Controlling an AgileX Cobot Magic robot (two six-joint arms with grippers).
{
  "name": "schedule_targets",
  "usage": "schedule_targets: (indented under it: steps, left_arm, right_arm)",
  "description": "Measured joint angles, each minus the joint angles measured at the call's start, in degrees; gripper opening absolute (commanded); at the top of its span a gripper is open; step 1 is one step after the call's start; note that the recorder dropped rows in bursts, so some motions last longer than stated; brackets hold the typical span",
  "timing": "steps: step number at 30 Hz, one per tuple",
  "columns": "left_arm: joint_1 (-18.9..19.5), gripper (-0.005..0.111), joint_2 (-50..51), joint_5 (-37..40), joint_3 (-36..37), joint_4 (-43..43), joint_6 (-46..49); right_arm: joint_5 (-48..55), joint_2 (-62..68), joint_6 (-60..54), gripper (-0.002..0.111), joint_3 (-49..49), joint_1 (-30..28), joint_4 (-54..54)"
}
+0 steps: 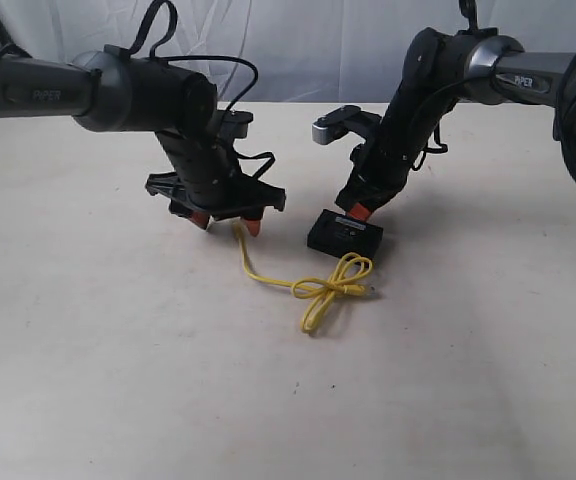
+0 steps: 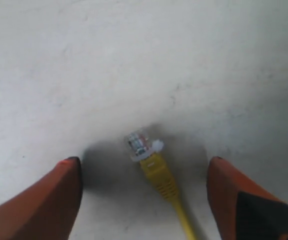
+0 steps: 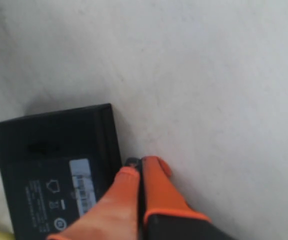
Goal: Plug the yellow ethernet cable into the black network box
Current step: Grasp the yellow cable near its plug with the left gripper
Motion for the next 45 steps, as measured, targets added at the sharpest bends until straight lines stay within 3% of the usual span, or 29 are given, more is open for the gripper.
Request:
schedule_targets:
  steps: [5, 8, 16, 24, 33, 38, 45]
  left_arm:
    - [-0.4, 0.066, 0.7, -0.4, -0.5, 0.6, 0.0]
    - [-0.7, 0.057, 0.8, -0.5, -0.6, 1.2, 0.0]
    - [-0.7, 0.001, 0.9, 1.3, -0.7, 2.2, 1.5]
    - [-0.8, 0.0, 0.5, 2.8, -0.7, 3.1, 13.6]
    - [-0.8, 0.0, -4.6, 9.9, -0.7, 3.1, 49.8]
    - [-0.8, 0.0, -6.3, 12.2, -0.7, 3.1, 56.0]
    - [-1.1, 0.0, -8.0, 15.6, 2.1, 2.7, 55.8]
  right_arm:
    - [0.0, 0.0, 0.0, -0.001, 0.0, 0.0, 0.1]
    - [0.0, 0.0, 0.0, -0.001, 0.0, 0.0, 0.1]
    - [0.0, 0.0, 0.0, -0.001, 0.0, 0.0, 0.2]
    - [0.0, 0.0, 0.0, -0.001, 0.0, 0.0, 0.2]
    - [0.1, 0.0, 0.0, -0.001, 0.0, 0.0, 0.3]
    - [0.1, 0.0, 0.0, -0.001, 0.0, 0.0, 0.1]
    - [0.7, 0.0, 0.9, -0.001, 0.0, 0.0, -0.3]
